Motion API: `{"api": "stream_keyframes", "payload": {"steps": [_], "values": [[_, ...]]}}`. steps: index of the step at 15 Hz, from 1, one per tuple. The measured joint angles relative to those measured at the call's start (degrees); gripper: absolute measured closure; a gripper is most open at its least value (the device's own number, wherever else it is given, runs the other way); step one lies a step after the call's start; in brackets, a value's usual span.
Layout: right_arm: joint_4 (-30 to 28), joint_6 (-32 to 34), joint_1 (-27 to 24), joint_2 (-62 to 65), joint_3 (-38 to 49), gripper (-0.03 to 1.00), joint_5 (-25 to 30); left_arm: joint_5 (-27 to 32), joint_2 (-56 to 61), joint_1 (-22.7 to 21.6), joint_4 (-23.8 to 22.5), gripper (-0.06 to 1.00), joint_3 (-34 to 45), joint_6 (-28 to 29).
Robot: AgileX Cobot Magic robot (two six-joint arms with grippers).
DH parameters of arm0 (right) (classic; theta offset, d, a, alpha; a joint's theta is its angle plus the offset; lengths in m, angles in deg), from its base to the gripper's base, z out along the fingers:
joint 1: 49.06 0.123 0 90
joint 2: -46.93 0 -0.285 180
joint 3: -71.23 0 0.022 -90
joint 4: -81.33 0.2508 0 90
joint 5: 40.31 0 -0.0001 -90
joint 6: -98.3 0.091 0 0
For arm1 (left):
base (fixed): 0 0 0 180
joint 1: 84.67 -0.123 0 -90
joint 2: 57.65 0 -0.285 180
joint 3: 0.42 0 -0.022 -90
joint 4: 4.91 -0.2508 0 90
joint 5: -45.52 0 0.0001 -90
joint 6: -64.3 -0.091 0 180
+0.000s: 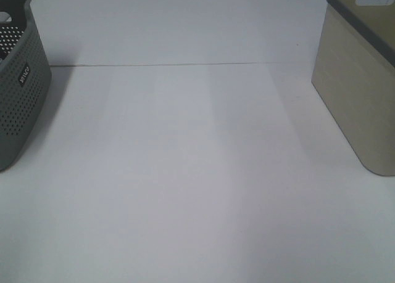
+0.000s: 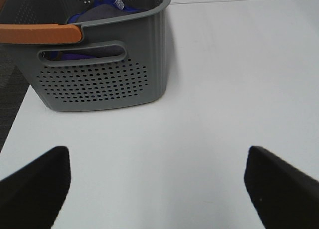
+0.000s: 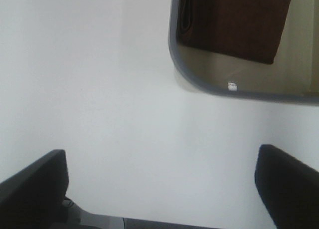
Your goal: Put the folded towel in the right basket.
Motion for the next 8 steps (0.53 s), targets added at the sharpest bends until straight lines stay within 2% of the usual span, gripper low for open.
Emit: {"api": "stream_keyframes", "payload": {"steps": [8], "values": [[1.03, 1.49, 0.0, 29.39, 23.95, -0.01, 0.17, 0.0, 0.0, 0.0, 0.0, 0.06, 0.0, 0.0]]}}
